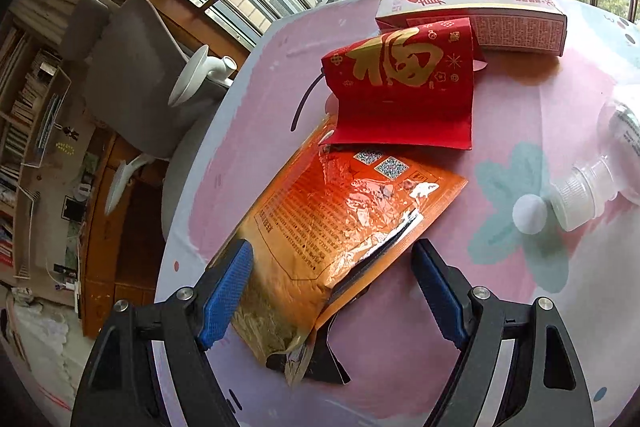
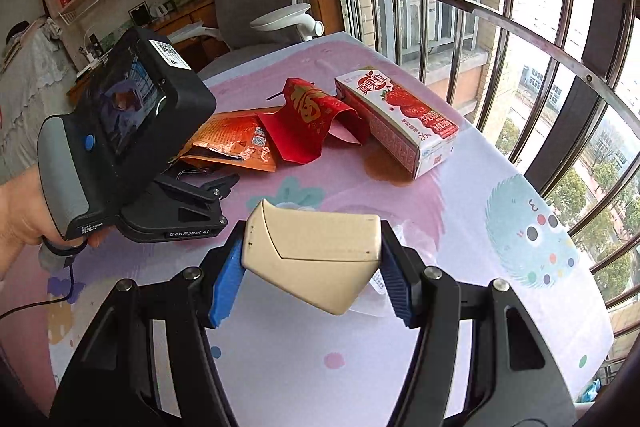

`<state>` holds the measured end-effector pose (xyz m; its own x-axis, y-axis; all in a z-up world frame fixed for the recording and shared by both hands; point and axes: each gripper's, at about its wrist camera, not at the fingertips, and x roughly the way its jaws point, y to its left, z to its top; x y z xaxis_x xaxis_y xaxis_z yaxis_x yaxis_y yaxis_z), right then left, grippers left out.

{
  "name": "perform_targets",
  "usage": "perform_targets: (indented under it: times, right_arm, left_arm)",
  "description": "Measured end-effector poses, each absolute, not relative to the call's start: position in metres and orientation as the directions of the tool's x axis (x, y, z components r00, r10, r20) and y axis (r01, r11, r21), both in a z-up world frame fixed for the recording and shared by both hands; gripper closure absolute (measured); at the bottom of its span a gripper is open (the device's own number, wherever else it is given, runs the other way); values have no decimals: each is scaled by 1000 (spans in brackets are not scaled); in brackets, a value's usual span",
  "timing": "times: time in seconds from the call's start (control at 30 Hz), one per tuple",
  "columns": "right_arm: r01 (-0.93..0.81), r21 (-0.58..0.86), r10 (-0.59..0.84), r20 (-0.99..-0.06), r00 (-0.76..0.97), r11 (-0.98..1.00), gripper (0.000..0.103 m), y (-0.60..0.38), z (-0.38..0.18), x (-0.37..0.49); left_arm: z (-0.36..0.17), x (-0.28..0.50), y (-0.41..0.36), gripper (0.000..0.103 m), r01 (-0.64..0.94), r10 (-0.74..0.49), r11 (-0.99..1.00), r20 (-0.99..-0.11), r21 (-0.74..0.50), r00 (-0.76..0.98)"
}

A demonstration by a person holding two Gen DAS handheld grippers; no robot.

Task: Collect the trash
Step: 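Grasp the beige small box with the right gripper while the left gripper grasps the orange snack bag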

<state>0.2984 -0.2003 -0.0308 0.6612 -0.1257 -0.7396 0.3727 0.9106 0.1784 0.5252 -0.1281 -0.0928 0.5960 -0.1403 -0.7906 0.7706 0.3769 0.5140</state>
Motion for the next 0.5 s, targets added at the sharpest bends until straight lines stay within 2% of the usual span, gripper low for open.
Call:
perform_targets:
  times: [0.1,0.13,0.27,0.37,0.43,0.5]
  right_arm:
    - [375,185,-122,-740,661,908,45,-201,-34,297]
    - [376,186,-122,-741,660,908,45,-202,-35,297]
    - [376,196,-115,-739,663,906,45,-202,-38,292]
    - [375,206,-108,-738,666,904,45,-201,-38,289]
    - [375,211,-105,-737,667,903,45,-200,-36,287]
    - [372,219,-97,-736,669,902,45,-199,-34,284]
  left_arm:
    - [-94,539,-138,20,787,-144,388,-812,479,565]
    - [-94,544,-140,26,800,-150,398,-829,449,540]
    - [-93,570,-147,69,831,-158,461,-892,313,424]
    - [-88,579,-143,84,827,-187,508,-906,242,381]
    - [-77,579,-139,98,819,-219,540,-907,195,360]
    - [-62,573,-130,100,807,-247,568,-902,163,355]
